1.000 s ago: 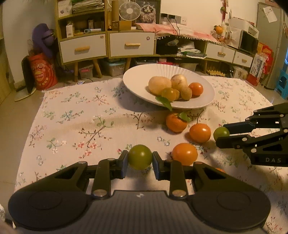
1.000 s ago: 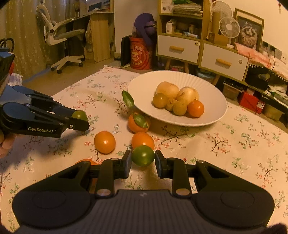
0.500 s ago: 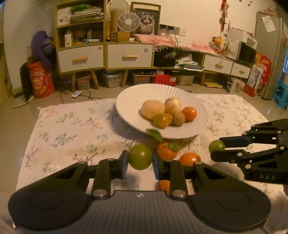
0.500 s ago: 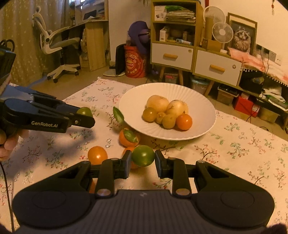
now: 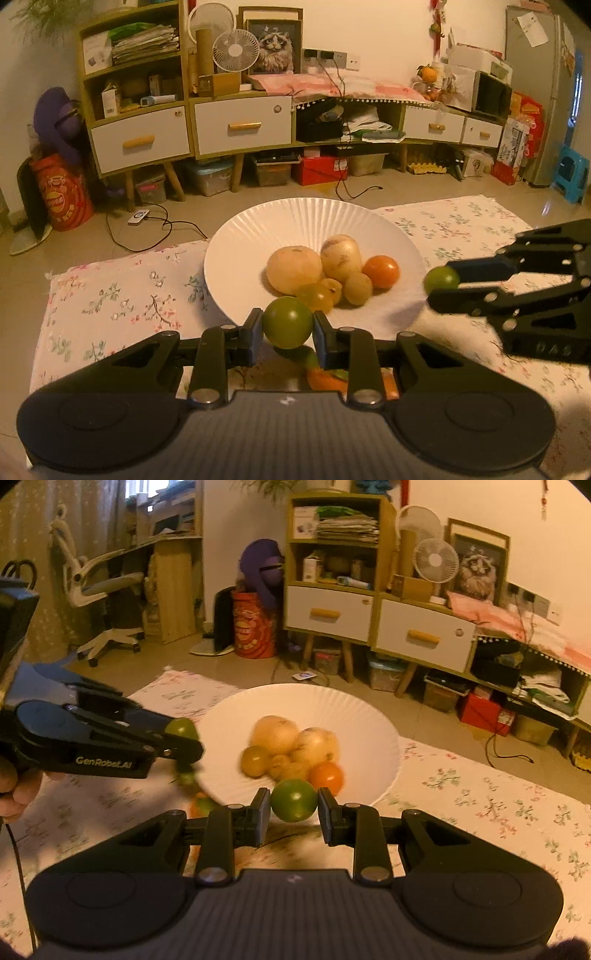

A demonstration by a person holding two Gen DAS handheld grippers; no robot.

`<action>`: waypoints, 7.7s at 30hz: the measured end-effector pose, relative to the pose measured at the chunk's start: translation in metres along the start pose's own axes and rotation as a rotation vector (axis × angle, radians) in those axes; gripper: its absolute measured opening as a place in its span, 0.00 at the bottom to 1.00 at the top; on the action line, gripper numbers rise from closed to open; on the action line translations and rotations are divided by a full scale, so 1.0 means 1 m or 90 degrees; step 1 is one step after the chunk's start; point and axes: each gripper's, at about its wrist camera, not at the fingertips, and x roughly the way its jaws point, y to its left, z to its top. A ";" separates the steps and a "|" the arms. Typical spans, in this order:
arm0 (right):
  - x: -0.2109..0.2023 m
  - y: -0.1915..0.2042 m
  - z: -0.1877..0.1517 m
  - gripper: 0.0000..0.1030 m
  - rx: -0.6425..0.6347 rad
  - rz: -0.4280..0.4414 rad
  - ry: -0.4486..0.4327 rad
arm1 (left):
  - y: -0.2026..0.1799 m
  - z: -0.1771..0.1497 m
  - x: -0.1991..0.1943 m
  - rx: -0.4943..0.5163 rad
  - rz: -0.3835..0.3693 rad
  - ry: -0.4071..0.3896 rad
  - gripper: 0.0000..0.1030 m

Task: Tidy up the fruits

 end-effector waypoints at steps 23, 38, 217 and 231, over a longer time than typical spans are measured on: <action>0.043 -0.043 0.007 0.24 0.037 -0.044 0.014 | 0.007 0.008 0.040 0.001 0.006 0.011 0.19; 0.042 -0.042 0.008 0.27 0.031 -0.033 0.014 | 0.007 0.008 0.040 0.004 0.009 0.009 0.21; 0.040 0.052 -0.014 0.32 0.085 0.061 0.092 | -0.017 -0.081 -0.064 -0.111 -0.055 0.118 0.29; 0.019 0.048 -0.006 0.32 0.092 0.072 0.071 | -0.006 -0.067 -0.068 -0.128 -0.046 0.089 0.29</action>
